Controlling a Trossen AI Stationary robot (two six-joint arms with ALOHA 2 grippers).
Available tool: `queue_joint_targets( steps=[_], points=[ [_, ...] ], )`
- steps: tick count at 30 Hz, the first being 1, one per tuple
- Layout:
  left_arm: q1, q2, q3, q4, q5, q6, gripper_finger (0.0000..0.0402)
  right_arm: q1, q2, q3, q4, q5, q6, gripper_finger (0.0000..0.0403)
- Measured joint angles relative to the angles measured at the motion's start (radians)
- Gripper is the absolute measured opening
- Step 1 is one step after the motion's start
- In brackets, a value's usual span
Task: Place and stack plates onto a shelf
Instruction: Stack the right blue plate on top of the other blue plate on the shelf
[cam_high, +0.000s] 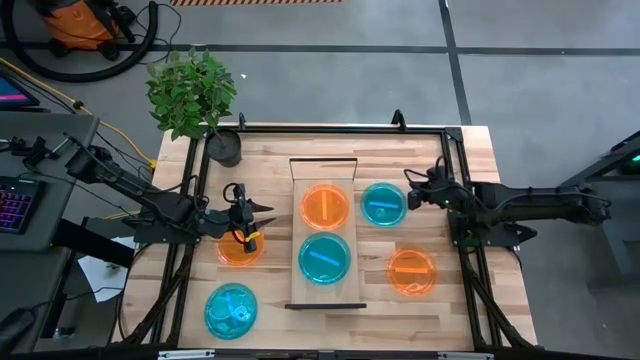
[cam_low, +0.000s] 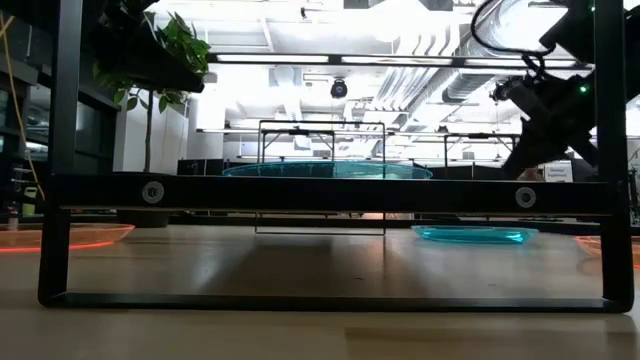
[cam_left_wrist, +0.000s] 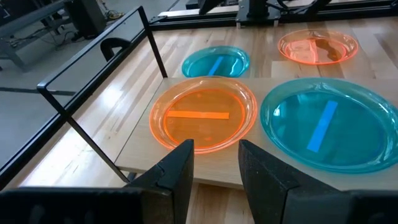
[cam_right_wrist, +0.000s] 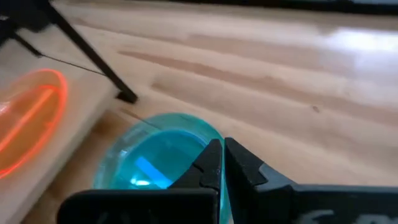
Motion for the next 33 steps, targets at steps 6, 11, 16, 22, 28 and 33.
queue_joint_targets(
  steps=[6, 11, 16, 22, 28, 33],
  points=[
    [0.000, 0.000, 0.000, 0.002, 0.000, 0.000, 0.0117, 0.044, 0.081, -0.030, -0.022, 0.017, 0.130, 0.0000],
    [0.000, 0.000, 0.000, 0.004, 0.000, 0.001, 0.0117, 0.071, 0.159, -0.175, 0.203, 0.007, 0.182, 0.0001],
    [0.000, 0.000, 0.000, 0.009, -0.001, 0.001, 0.0117, 0.069, 0.176, -0.184, 0.231, 0.008, 0.206, 0.0018],
    [0.000, 0.000, 0.000, 0.008, -0.001, 0.002, 0.0117, 0.068, 0.178, -0.179, 0.265, 0.030, 0.204, 0.0079],
    [0.000, 0.000, 0.000, 0.008, -0.001, 0.001, 0.0117, 0.071, 0.203, -0.179, 0.261, 0.016, 0.284, 0.0138],
    [0.000, 0.000, 0.000, 0.009, -0.001, 0.002, 0.0117, 0.071, 0.282, -0.179, 0.296, -0.043, 0.308, 0.0153]
  ],
)
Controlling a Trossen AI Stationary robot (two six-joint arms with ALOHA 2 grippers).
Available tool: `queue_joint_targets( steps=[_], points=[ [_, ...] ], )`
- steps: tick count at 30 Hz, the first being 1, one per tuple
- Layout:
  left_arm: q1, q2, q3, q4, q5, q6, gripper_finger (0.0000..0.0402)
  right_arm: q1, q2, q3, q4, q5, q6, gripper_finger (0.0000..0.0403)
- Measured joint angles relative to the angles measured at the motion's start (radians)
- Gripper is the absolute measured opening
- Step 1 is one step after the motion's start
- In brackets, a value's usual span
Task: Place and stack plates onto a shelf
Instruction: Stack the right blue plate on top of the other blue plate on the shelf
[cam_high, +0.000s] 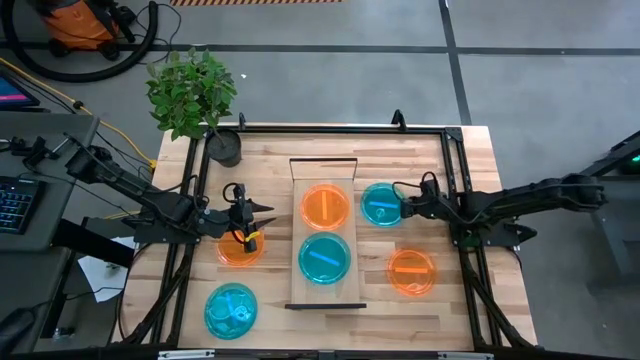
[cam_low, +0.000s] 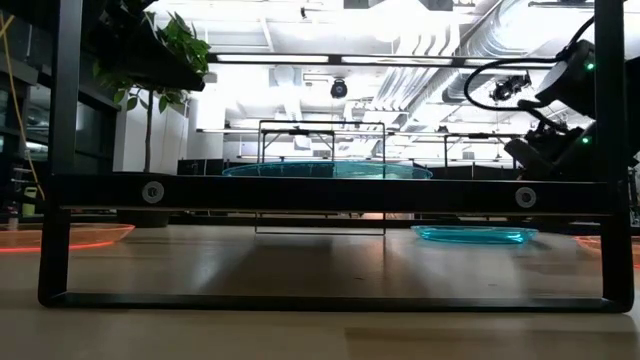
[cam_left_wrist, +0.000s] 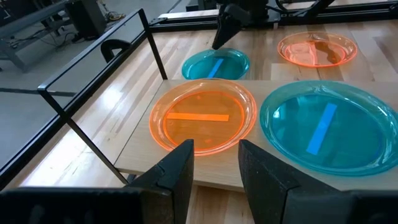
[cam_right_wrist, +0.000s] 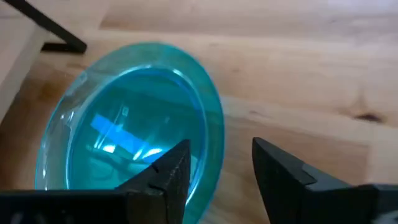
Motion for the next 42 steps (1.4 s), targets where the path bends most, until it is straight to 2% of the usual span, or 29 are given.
queue_joint_targets(
  steps=[5, 10, 12, 16, 17, 22, 32, 42],
  points=[
    [0.000, 0.000, 0.000, 0.000, 0.000, 0.000, 0.0117, 0.000, 0.095, 0.000, 0.104, -0.024, -0.026, 0.0154],
    [0.000, 0.000, 0.000, 0.000, 0.000, 0.000, 0.0117, -0.009, 0.145, 0.000, 0.135, -0.020, -0.029, 0.0142],
    [0.000, 0.000, 0.000, 0.000, 0.000, 0.000, 0.0117, -0.014, 0.154, 0.000, 0.133, -0.020, -0.029, 0.0119],
    [0.000, 0.000, 0.000, 0.000, 0.000, 0.000, 0.0117, -0.017, 0.154, 0.000, 0.132, -0.012, -0.051, 0.0026],
    [0.000, 0.000, 0.000, 0.000, 0.000, 0.000, 0.0117, -0.017, 0.154, 0.000, 0.139, -0.010, -0.058, 0.0014],
    [0.000, 0.000, 0.000, -0.001, 0.000, 0.000, 0.0117, -0.017, 0.138, 0.000, 0.182, -0.009, -0.104, 0.0005],
    [0.000, 0.000, 0.000, -0.009, 0.040, -0.001, 0.0117, -0.017, -0.094, 0.000, 0.171, -0.007, -0.230, 0.0000],
    [0.000, 0.000, 0.000, -0.009, 0.051, -0.002, 0.0117, -0.017, -0.365, 0.000, 0.053, -0.008, -0.306, 0.0000]
  ],
)
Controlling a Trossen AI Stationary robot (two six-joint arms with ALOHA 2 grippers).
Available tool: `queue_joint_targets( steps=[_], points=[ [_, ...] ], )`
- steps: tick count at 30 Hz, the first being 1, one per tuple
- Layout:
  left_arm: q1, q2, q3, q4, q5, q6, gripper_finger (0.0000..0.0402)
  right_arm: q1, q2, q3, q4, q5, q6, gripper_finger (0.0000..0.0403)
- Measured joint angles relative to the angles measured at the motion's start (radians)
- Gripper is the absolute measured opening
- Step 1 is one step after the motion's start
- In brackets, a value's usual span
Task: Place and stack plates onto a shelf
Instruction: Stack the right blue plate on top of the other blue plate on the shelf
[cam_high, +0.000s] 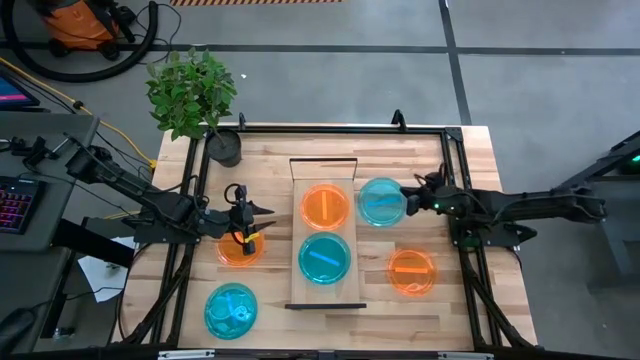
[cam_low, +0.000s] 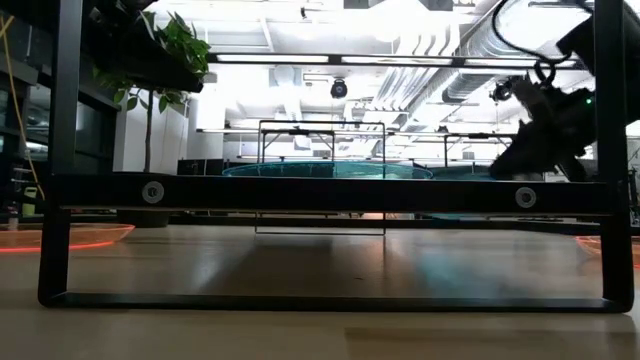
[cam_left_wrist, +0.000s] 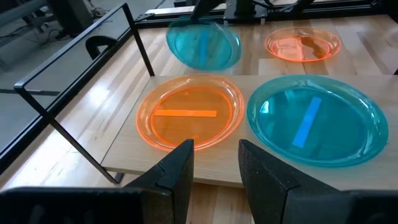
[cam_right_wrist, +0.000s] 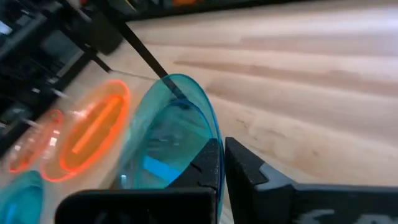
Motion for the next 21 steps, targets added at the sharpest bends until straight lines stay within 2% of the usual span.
queue_joint_targets(
  steps=[6, 11, 15, 21],
  points=[
    [0.000, 0.000, 0.000, 0.000, 0.000, 0.000, 0.0117, 0.005, -0.130, 0.000, 0.018, 0.029, -0.070, 0.0000],
    [0.000, 0.000, 0.000, 0.001, -0.004, 0.001, 0.0117, 0.047, -0.143, 0.000, 0.129, 0.003, -0.108, 0.0000],
    [0.002, 0.000, 0.000, 0.004, -0.005, 0.005, 0.0117, 0.108, -0.084, 0.000, 0.251, -0.006, -0.118, 0.0000],
    [0.024, 0.000, 0.001, 0.049, -0.008, 0.036, 0.0117, 0.195, 0.095, 0.000, 0.498, -0.009, -0.150, 0.0000]
  ],
)
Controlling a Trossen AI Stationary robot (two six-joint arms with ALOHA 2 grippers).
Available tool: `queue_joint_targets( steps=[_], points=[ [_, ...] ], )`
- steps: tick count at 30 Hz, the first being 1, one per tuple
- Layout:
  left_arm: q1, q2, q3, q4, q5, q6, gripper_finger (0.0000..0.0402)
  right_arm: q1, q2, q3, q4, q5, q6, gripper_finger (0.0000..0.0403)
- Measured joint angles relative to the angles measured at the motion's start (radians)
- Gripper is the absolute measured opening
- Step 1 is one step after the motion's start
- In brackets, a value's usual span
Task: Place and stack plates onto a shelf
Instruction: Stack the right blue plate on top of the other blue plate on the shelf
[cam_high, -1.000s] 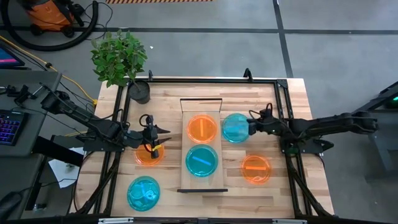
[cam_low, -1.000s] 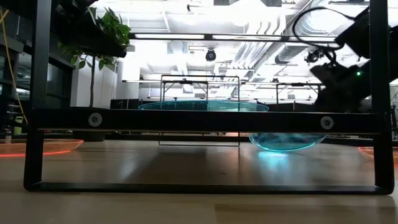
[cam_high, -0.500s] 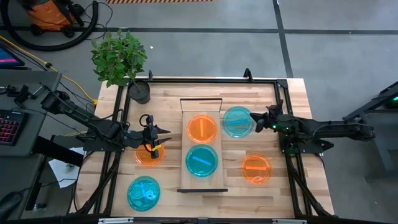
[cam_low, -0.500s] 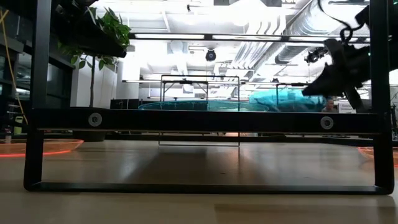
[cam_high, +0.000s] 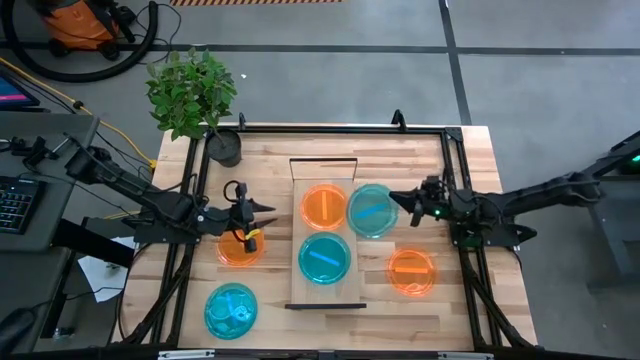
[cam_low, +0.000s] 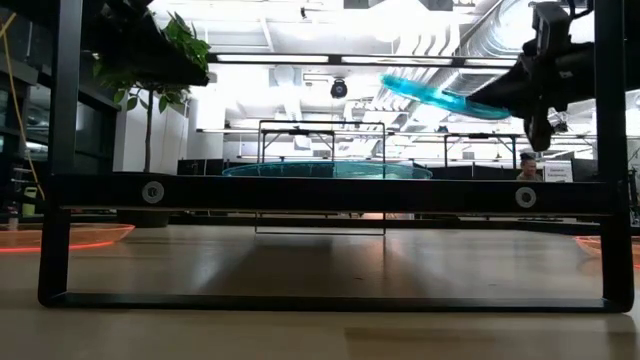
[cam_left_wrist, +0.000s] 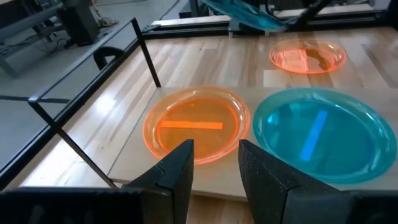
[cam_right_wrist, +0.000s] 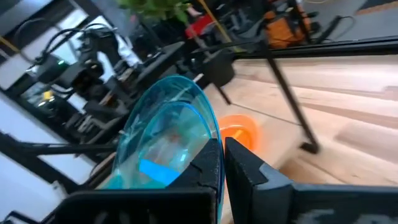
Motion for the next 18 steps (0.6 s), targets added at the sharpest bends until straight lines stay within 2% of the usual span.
queue_joint_targets(
  steps=[4, 13, 18],
  points=[
    [0.017, 0.000, 0.000, -0.003, 0.000, 0.000, 0.0117, 0.025, 0.126, 0.025, 0.101, -0.004, -0.011, 0.0000],
    [0.027, 0.000, 0.000, -0.006, 0.000, 0.001, 0.0117, 0.053, 0.444, 0.242, 0.093, -0.008, -0.089, 0.0000],
    [0.026, 0.000, 0.000, -0.009, 0.000, 0.000, 0.0117, 0.052, 0.596, 0.349, 0.071, -0.059, -0.114, 0.0000]
  ],
)
